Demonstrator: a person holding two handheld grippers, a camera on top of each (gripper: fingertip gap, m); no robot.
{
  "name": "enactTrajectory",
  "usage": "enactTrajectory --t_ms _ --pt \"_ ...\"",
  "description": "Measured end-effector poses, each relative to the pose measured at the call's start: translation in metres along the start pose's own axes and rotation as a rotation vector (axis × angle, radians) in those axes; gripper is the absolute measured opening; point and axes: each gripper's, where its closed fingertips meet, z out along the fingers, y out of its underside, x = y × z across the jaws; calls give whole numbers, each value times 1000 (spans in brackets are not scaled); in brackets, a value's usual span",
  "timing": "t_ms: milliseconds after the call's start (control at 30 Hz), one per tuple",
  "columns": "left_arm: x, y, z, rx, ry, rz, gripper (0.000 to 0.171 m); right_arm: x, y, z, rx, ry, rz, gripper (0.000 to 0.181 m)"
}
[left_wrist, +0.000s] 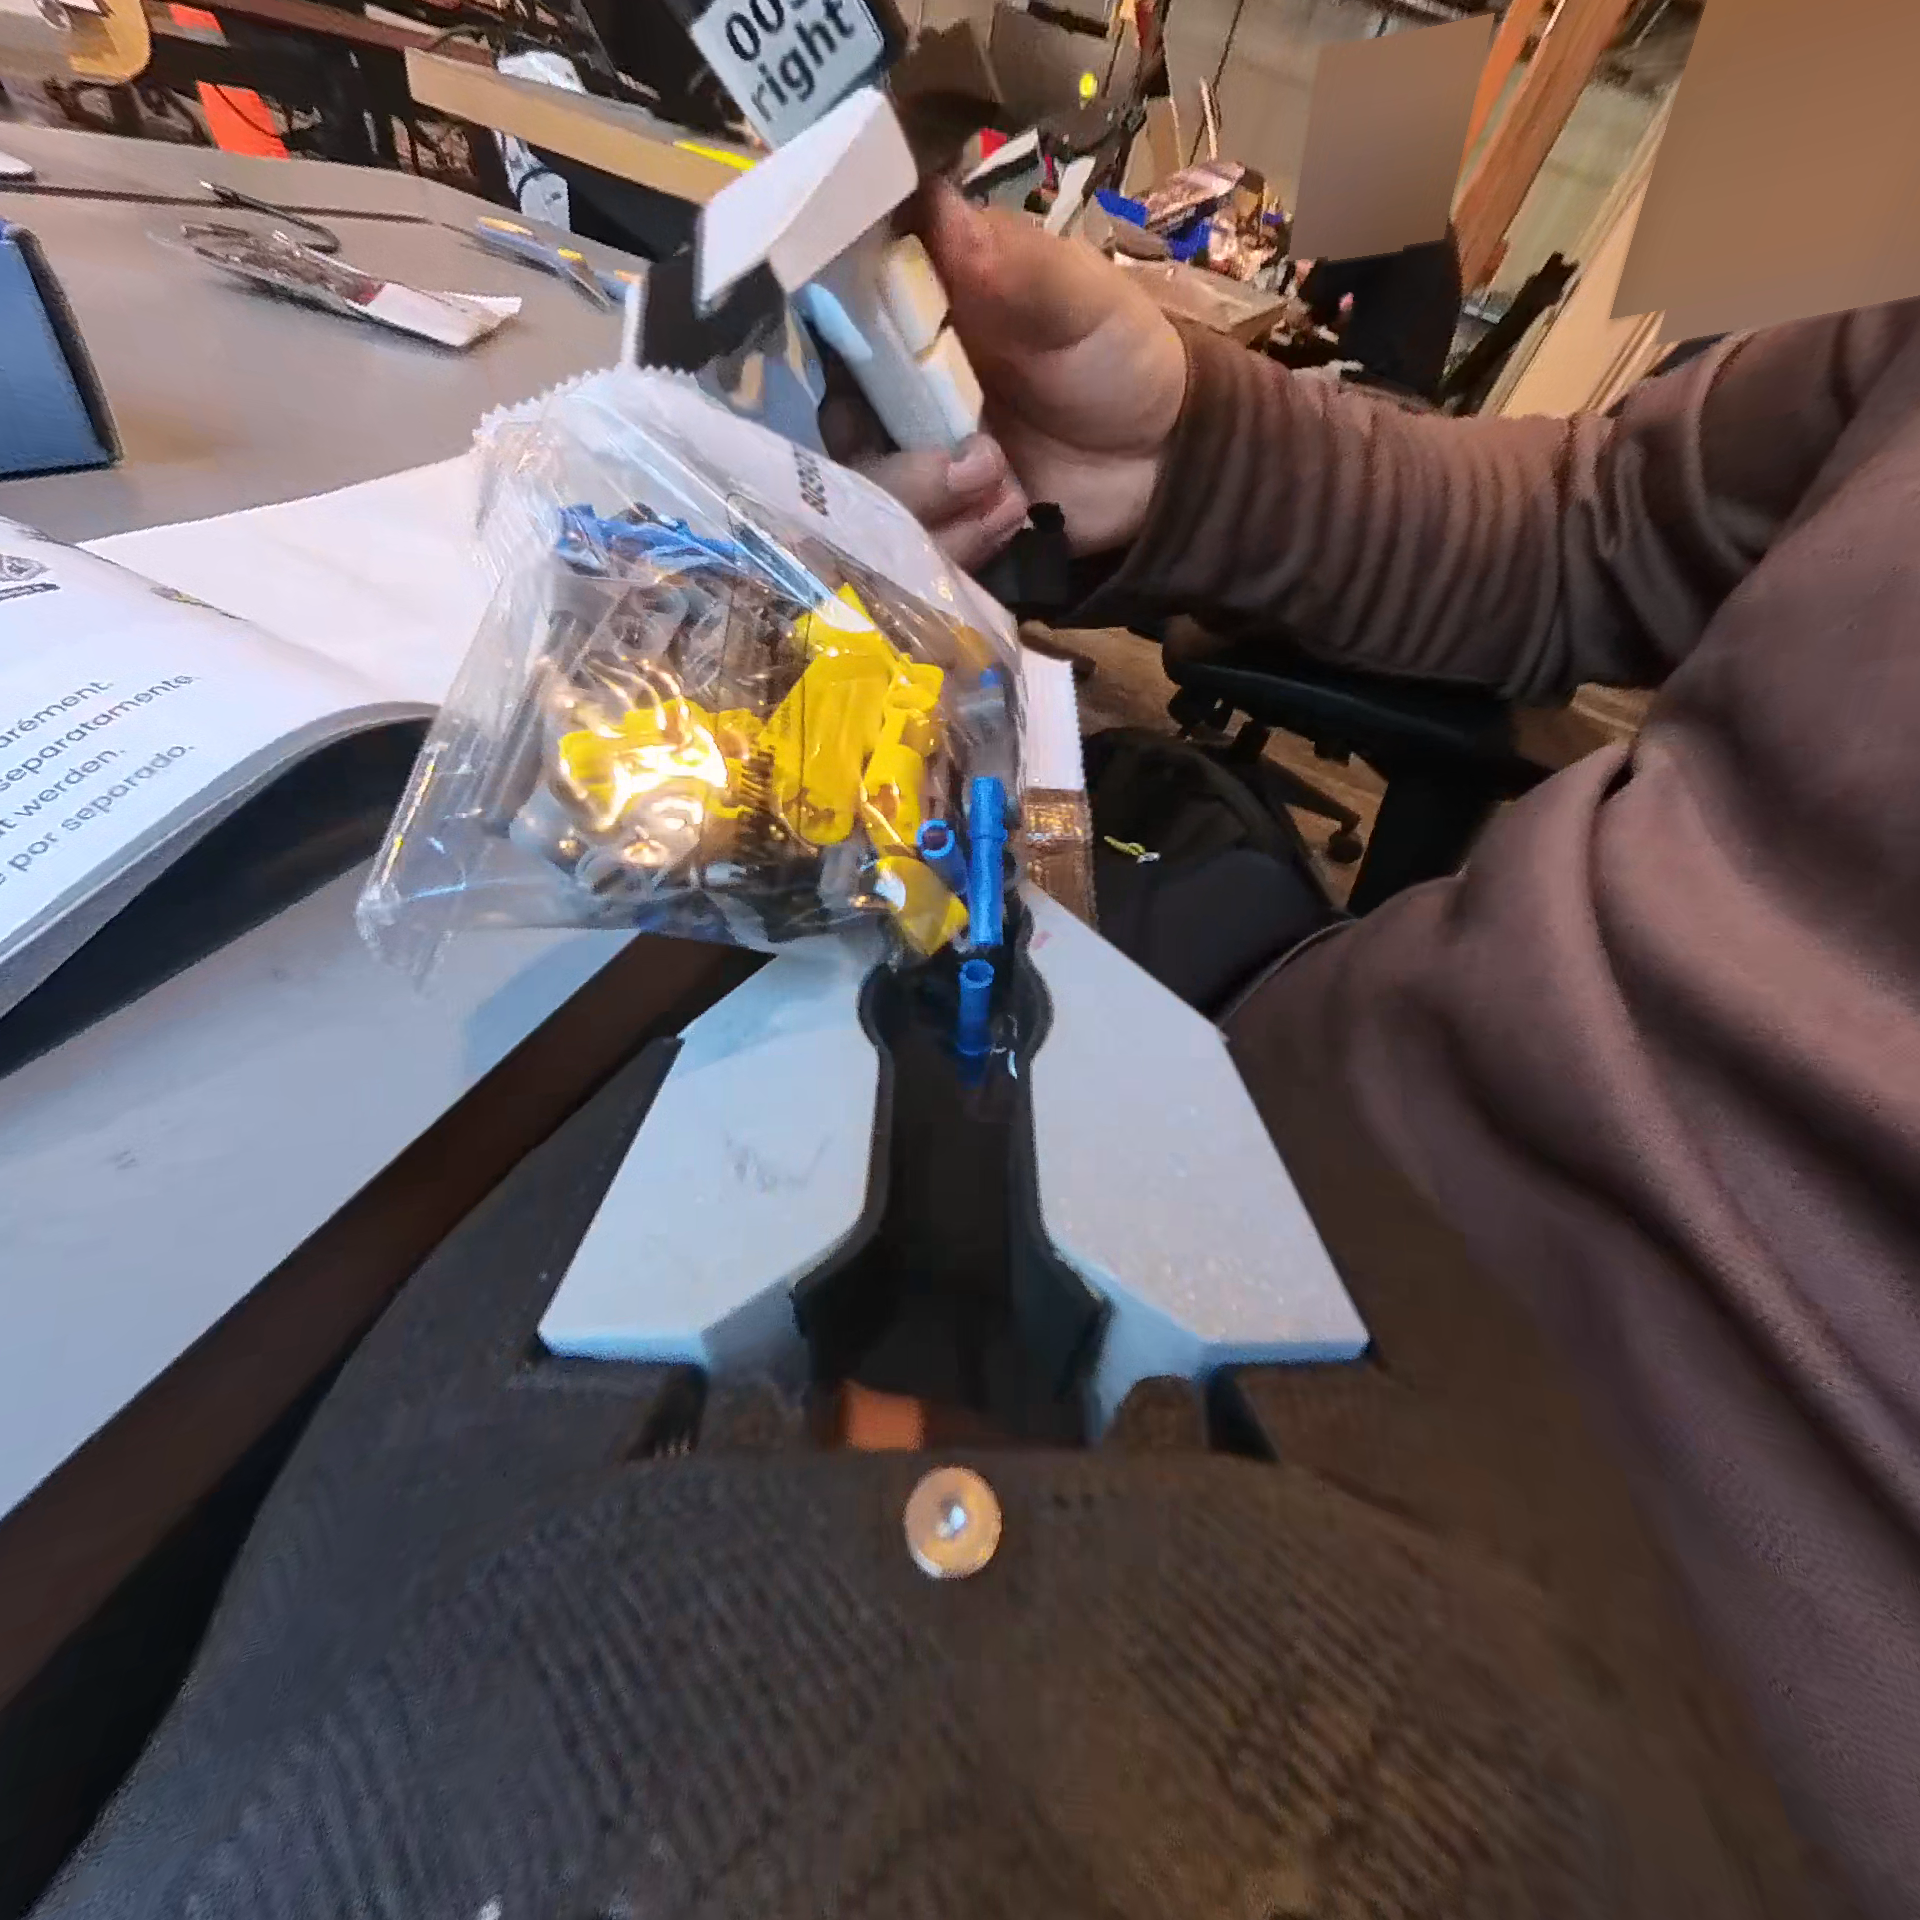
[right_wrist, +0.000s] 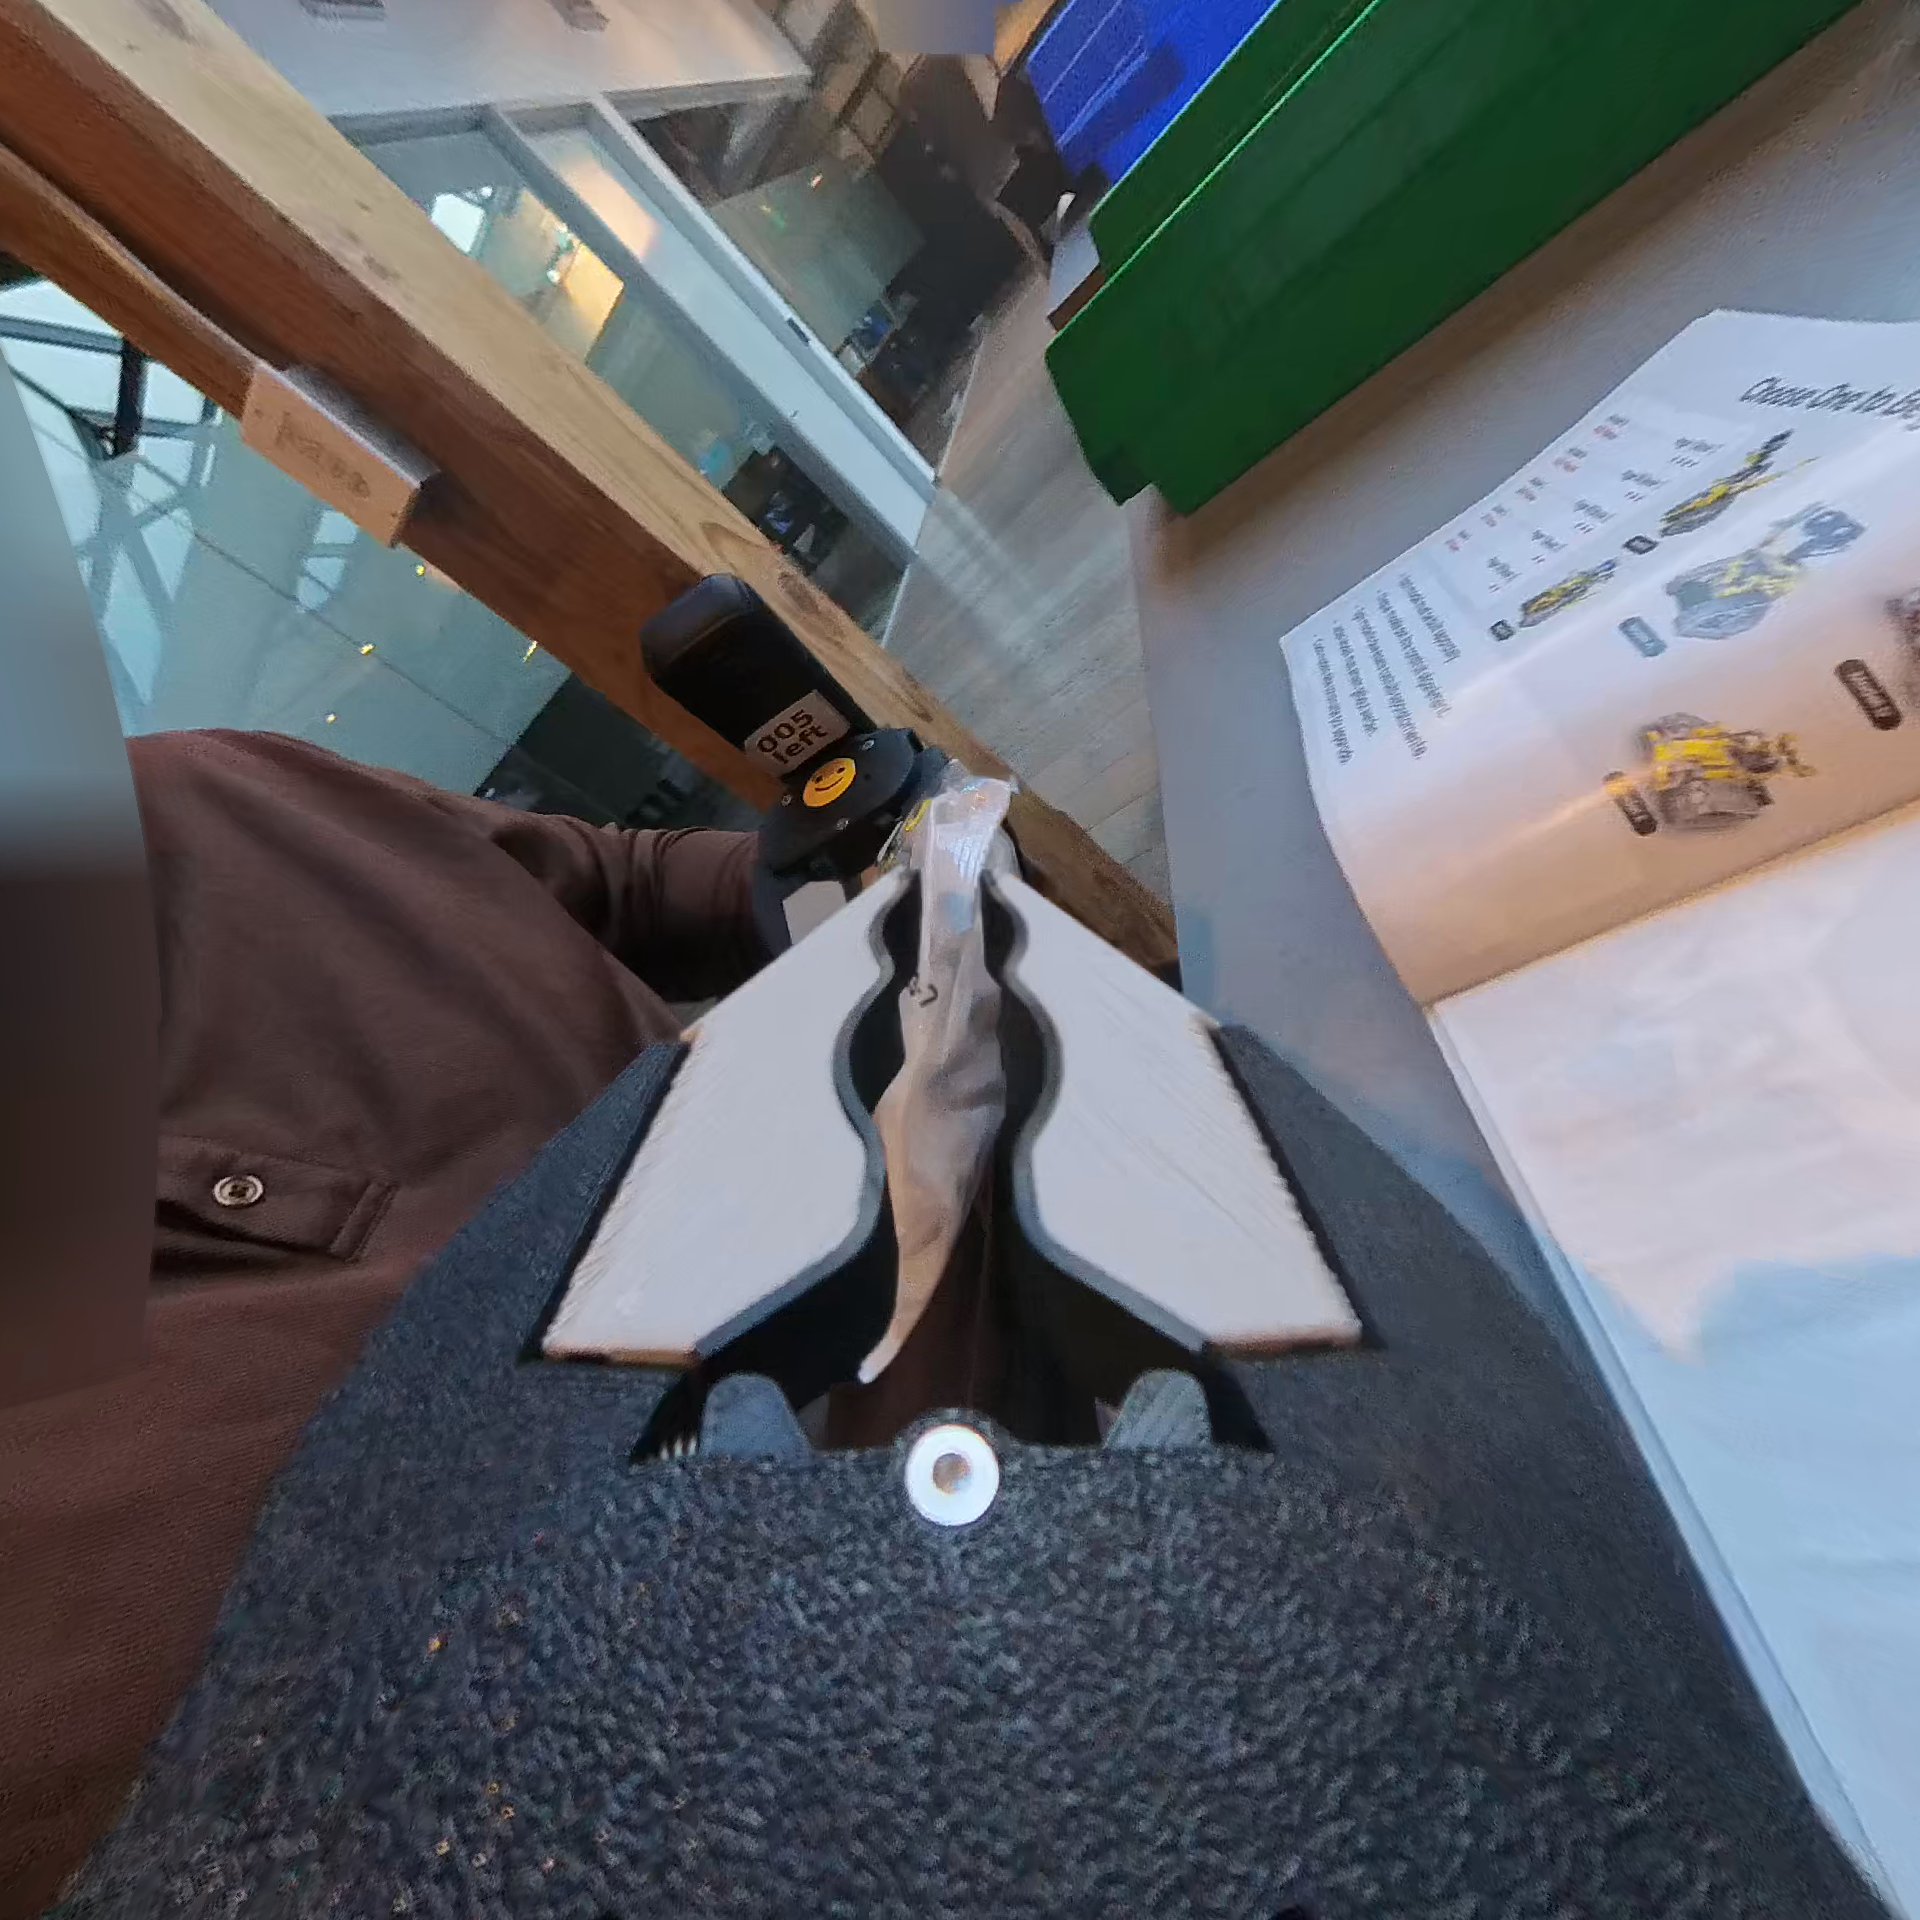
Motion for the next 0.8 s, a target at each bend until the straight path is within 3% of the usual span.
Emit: enactTrajectory --t_ms 233,467,800 --pt "2 5 3 -32 -10 49 13 10 7 0 -32 43 -9 15" --pt "2 9 5 -59 -17 84 13 6 11 -3 -47 31 -31 0" --pt "-11 15 1 -96 -44 23 12 12 0 -24 -101 222 -176 0"
